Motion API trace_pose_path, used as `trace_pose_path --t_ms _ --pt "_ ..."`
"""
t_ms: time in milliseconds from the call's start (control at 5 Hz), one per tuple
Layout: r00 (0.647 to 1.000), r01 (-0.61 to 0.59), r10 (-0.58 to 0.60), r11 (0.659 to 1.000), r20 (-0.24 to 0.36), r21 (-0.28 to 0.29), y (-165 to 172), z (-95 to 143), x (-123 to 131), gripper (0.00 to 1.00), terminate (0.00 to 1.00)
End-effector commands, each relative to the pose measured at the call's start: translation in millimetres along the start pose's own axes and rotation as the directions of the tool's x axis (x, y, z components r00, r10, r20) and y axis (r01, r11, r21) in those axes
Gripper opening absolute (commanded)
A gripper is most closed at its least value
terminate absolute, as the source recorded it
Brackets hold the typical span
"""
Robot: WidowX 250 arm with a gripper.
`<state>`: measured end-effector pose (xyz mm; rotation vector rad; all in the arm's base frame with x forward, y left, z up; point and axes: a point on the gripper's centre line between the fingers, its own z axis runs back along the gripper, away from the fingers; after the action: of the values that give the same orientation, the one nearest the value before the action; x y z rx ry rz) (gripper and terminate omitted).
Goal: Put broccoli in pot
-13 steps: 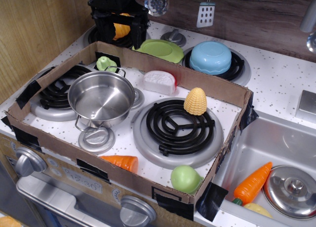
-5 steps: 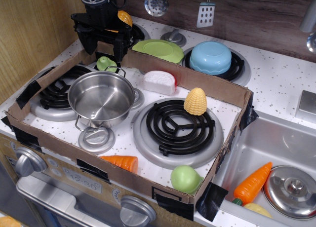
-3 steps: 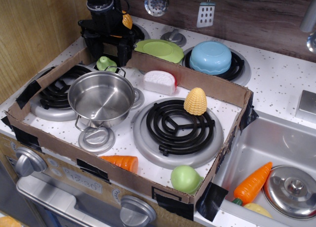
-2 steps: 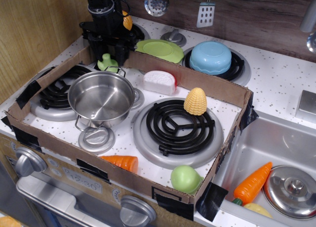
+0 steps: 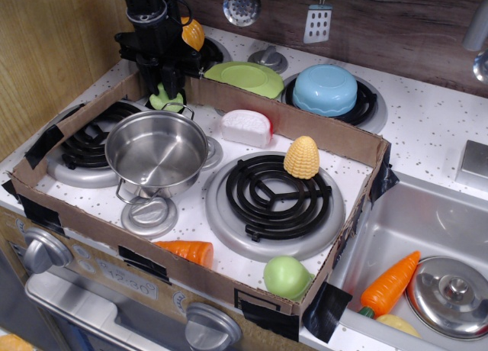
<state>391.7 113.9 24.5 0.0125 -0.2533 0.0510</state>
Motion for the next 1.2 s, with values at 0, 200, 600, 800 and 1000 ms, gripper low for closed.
trace_pose_path --t_ms 0,200,600,800,1000 --pt "1.0 0.012 -0.013 0.999 0.022 0.04 -4.2 29.4 8.6 0.0 0.0" --pt "1.0 0.009 -0.01 0.996 0.011 0.089 -4.4 52.0 11.3 0.0 0.0" --pt "0.999 0.036 -0.037 0.989 0.007 0.143 8.4 74.7 19.1 0.0 0.0" --pt "0.999 0.034 -0.036 0.982 0.011 0.188 5.2 90.4 20.7 0.0 0.0" --pt "1.0 -0.01 0.01 0.97 -0.001 0.242 -1.7 117.8 10.6 0.0 0.0"
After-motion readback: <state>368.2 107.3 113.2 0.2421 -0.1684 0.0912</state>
